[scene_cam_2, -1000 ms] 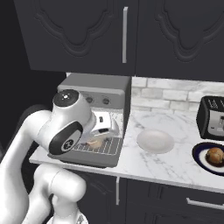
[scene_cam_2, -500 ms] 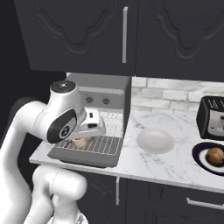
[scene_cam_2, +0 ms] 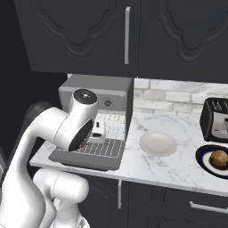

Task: Open the toaster oven door. Place the bread on the top rack in the toaster oven and place the steak on the bottom rack.

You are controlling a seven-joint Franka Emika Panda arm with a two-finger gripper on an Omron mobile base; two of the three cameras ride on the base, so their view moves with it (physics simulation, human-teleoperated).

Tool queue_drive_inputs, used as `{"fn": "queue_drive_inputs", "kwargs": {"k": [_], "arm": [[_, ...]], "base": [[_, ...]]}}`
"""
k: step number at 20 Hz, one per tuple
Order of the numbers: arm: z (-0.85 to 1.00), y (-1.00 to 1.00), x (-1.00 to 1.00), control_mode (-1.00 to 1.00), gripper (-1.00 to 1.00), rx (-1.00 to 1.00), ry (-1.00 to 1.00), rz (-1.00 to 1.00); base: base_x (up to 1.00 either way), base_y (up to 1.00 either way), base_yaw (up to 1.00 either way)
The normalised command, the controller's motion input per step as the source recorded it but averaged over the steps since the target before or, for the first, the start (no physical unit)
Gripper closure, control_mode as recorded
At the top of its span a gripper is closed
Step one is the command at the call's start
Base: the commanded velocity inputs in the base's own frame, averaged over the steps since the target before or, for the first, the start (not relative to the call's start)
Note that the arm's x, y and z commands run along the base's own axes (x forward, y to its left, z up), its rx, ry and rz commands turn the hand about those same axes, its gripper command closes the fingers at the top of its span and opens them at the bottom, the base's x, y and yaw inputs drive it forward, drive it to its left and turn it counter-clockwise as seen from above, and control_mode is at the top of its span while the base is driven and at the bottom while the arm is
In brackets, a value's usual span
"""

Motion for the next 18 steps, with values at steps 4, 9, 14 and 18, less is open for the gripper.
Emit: {"fn": "queue_drive_inputs", "kwargs": {"k": [4,9,14,18], "arm": [[-0.21,0.62,0.13,-1.00,1.00,-0.13,-0.15,0.00],[-0.34,0.31,0.03,-1.00,1.00,-0.12,-0.28,0.00],[-0.10,0.00,0.14,-1.00,1.00,0.00,-0.08,0.00],[0.00,0.00,0.22,-1.00,1.00,0.00,0.00,0.00]], "base": [[0.00,0.00,0.00],[0.00,0.00,0.00],[0.00,0.00,0.00],[0.00,0.00,0.00]]}}
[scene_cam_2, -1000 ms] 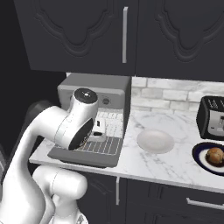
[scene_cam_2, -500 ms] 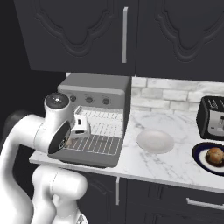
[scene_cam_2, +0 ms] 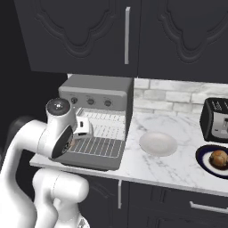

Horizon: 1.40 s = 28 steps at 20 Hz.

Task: Open the toaster oven door. Place the bread on the top rack in the toaster oven and place the steak on the bottom rack.

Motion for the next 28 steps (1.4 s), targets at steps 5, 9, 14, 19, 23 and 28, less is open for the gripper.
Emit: {"fn": "queue_drive_inputs", "kwargs": {"k": [5,9,14,19,23,28], "arm": [[-0.15,0.00,0.10,-1.00,1.00,0.00,0.00,0.00],[-0.30,0.00,0.13,-1.00,1.00,0.00,0.00,-0.02],[-0.27,0.00,0.23,-1.00,1.00,0.04,0.00,-0.03],[-0.18,0.00,0.30,-1.00,1.00,0.07,0.00,-0.05],[-0.08,0.00,0.26,-1.00,1.00,0.02,0.00,-0.06],[-0.04,0.00,0.23,-1.00,1.00,0.00,0.00,-0.05]], "base": [[0.00,0.00,0.00],[0.00,0.00,0.00],[0.00,0.00,0.00],[0.00,0.00,0.00],[0.00,0.00,0.00],[0.00,0.00,0.00]]}}
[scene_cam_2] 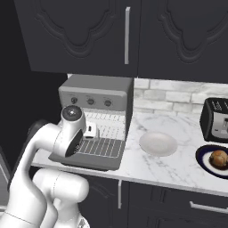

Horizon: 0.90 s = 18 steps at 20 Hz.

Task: Open the toaster oven door. Place the bread on the top rack in the toaster oven and place the steak on the bottom rack.

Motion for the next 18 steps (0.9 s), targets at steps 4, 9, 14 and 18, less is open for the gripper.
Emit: {"fn": "queue_drive_inputs", "kwargs": {"k": [4,9,14,18], "arm": [[-0.16,0.00,0.21,-1.00,1.00,0.00,0.00,-0.02],[-0.17,-0.03,0.16,-1.00,1.00,0.00,0.00,-0.01],[-0.18,-0.01,0.19,-1.00,1.00,0.00,0.00,0.00],[-0.21,-0.02,0.21,-1.00,1.00,0.00,0.00,0.00]], "base": [[0.00,0.00,0.00],[0.00,0.00,0.00],[0.00,0.00,0.00],[0.00,0.00,0.00]]}}
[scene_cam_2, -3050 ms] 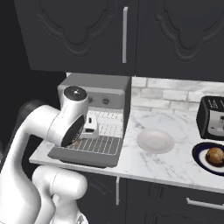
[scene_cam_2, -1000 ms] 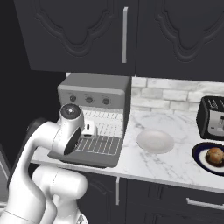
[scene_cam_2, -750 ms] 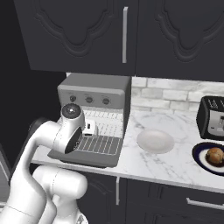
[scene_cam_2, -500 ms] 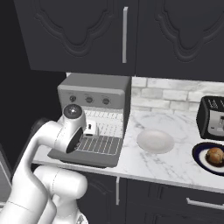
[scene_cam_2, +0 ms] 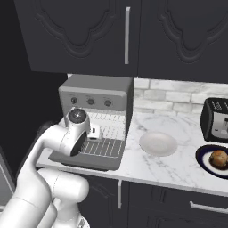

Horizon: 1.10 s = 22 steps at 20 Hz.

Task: Open the toaster oven door. Place the bread on the top rack in the toaster oven and place the steak on the bottom rack.

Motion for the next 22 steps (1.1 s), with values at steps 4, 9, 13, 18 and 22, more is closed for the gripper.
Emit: {"fn": "queue_drive_inputs", "kwargs": {"k": [4,9,13,18,22], "arm": [[-0.16,-0.04,0.23,-1.00,1.00,0.00,0.00,0.00],[-0.12,-0.04,0.29,-1.00,1.00,0.00,0.00,0.00],[-0.13,-0.01,0.28,-1.00,1.00,0.00,0.00,0.00],[-0.09,-0.01,0.25,-1.00,1.00,0.00,0.00,0.00],[-0.06,-0.01,0.17,-1.00,1.00,0.00,0.00,0.00]], "base": [[0.00,0.00,0.00],[0.00,0.00,0.00],[0.00,0.00,0.00],[0.00,0.00,0.00],[0.00,0.00,0.00]]}}
